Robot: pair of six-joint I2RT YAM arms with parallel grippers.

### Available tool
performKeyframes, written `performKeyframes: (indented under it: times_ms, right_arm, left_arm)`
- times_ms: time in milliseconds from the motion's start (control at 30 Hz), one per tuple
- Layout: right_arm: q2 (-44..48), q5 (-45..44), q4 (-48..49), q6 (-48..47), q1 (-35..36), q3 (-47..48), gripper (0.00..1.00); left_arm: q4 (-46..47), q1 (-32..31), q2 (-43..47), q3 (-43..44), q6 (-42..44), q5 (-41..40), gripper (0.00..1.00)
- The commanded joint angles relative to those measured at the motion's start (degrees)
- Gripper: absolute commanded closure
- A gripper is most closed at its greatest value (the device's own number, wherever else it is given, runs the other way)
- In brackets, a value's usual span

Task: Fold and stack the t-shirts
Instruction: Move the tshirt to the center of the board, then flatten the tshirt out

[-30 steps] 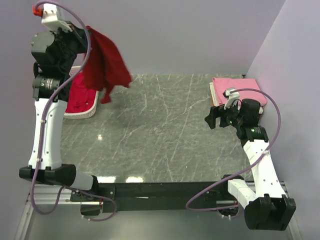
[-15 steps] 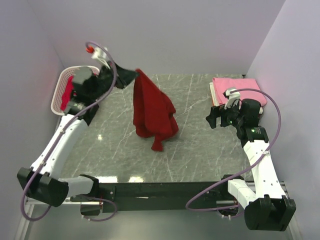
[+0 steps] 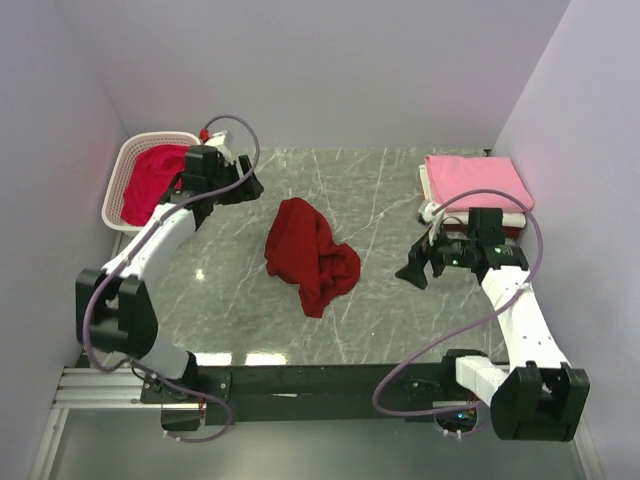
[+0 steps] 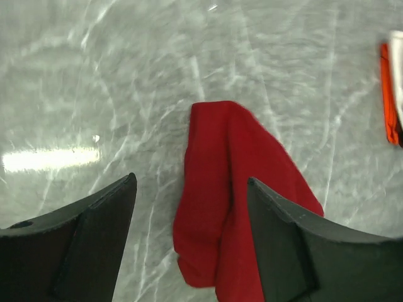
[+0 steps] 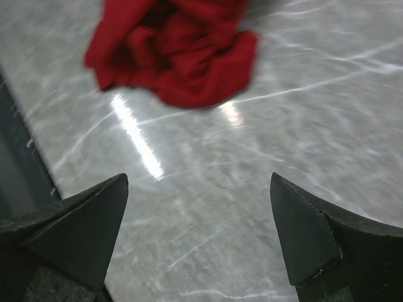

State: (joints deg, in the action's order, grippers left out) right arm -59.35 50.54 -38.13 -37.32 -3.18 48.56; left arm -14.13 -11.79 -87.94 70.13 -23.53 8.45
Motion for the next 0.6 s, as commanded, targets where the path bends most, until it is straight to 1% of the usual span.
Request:
performKeyframes:
  times_ms: [0,33,100,133,167,200,233,300,333,367,400,467,500,567]
  right_arm:
    - [-2.08,10.63,-10.03,-19.18,2.91,-0.48,0.01]
    - [-3.21,10.63,-10.03,-19.54,4.92,-0.39,0.02]
    - [-3.75,8.71,-6.54,-15.35,9.92,-1.53,0.04]
    - [-3.67,4.78,-0.52,-12.45,11.95,-2.32,0.04]
    - [-3.75,2.83,2.24,-7.81,13.62,-3.11,0.04]
    - [-4.36,0.89,4.53,-5.94,16.77,-4.25,0.04]
    - [-4.98,-0.17,7.43,-4.36,17.76,-4.17,0.05]
    - [-7.51,-0.01,9.12,0.65,19.08,-3.12,0.11]
    - [-8.66,0.43,10.43,2.76,19.52,-2.59,0.14]
    - [-9.72,0.95,11.23,7.22,19.61,-1.54,0.19]
    - [-11.82,1.22,12.37,9.7,19.79,-1.36,0.21]
    - [-14.2,-0.09,15.01,15.23,21.1,-0.66,0.24]
    - [-16.56,-1.92,15.01,16.04,21.72,-0.31,0.26]
    - [-18.86,-4.04,15.63,19.02,23.47,1.09,0.28]
  left_arm:
    - [-3.61,-3.33,9.71,2.91,9.99,4.44,0.24]
    - [-4.23,-4.54,10.24,0.47,9.91,10.13,0.24]
    - [-4.24,-6.65,12.25,-3.31,8.33,13.51,0.25]
    - [-3.8,-9.36,12.96,-7.59,6.93,14.57,0.26]
    - [-3.19,-11.13,13.75,-9.81,6.05,14.14,0.28]
    - [-1.62,-12.89,15.24,-11.92,4.99,13.44,0.3]
    - [-0.21,-16.3,16.04,-16.12,2.9,13.0,0.32]
    - [1.73,-19.92,17.45,-19.23,0.6,10.2,0.36]
    - [2.69,-23.42,17.54,-21.07,-1.85,8.53,0.37]
    - [2.97,-25.19,17.37,-21.69,-3.0,6.95,0.38]
    - [3.14,-28.52,17.1,-21.96,-4.49,2.84,0.4]
    - [4.72,-31.87,16.66,-23.02,-5.65,-1.57,0.41]
    - [4.99,-34.59,15.62,-23.02,-6.35,-6.12,0.44]
    - [5.17,-36.71,14.12,-22.32,-7.05,-10.53,0.46]
